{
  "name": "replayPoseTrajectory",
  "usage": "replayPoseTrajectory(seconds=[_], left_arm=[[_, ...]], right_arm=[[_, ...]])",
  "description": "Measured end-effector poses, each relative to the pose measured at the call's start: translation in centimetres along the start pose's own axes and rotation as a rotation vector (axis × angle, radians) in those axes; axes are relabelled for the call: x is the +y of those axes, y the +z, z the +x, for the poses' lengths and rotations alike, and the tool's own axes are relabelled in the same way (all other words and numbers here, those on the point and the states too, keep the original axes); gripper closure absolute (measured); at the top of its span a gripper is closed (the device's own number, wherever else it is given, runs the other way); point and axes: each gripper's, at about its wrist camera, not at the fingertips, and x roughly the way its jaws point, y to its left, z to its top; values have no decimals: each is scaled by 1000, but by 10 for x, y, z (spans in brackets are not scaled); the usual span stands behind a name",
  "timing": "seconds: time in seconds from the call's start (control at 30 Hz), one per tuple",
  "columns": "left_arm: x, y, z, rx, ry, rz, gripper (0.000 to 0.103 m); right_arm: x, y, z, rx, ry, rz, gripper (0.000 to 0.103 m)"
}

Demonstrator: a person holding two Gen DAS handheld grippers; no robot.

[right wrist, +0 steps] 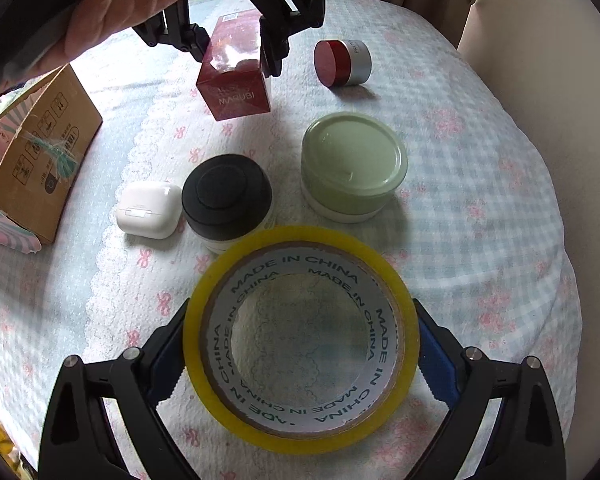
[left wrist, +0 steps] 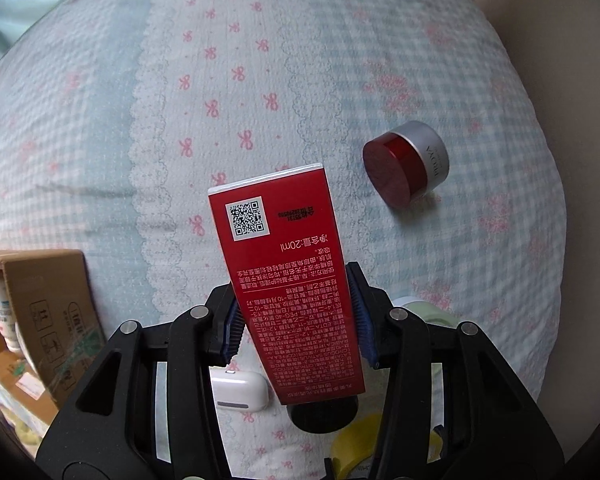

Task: Organize rigid objects
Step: 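Grasp the red box with the left tool while the right tool grasps the yellow tape roll, then carry the red box and tape roll into the cardboard box and release both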

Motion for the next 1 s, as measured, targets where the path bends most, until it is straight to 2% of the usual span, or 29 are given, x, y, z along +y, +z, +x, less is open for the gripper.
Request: replayPoseTrajectory(seconds=[0.2, 0.5, 0.73, 0.87, 1.0], left_arm=[[7, -13, -69, -79, -21, -4, 61], [34, -42, -199, -249, -52, -36, 61], [92, -87, -285, -353, -36, -105, 61], [139, -119, -312, -374, -13, -166, 61], [190, -152, -323, -384, 39, -224, 61]], right_arm=[[-14, 10, -45, -55, -19, -5, 7], [-27, 34, -152, -154, -20, -39, 7], [-14, 60, -220, -211, 43, -97, 7], [2, 76, -249, -239, 85, -113, 7], [28, 90, -270, -265, 136, -138, 7]])
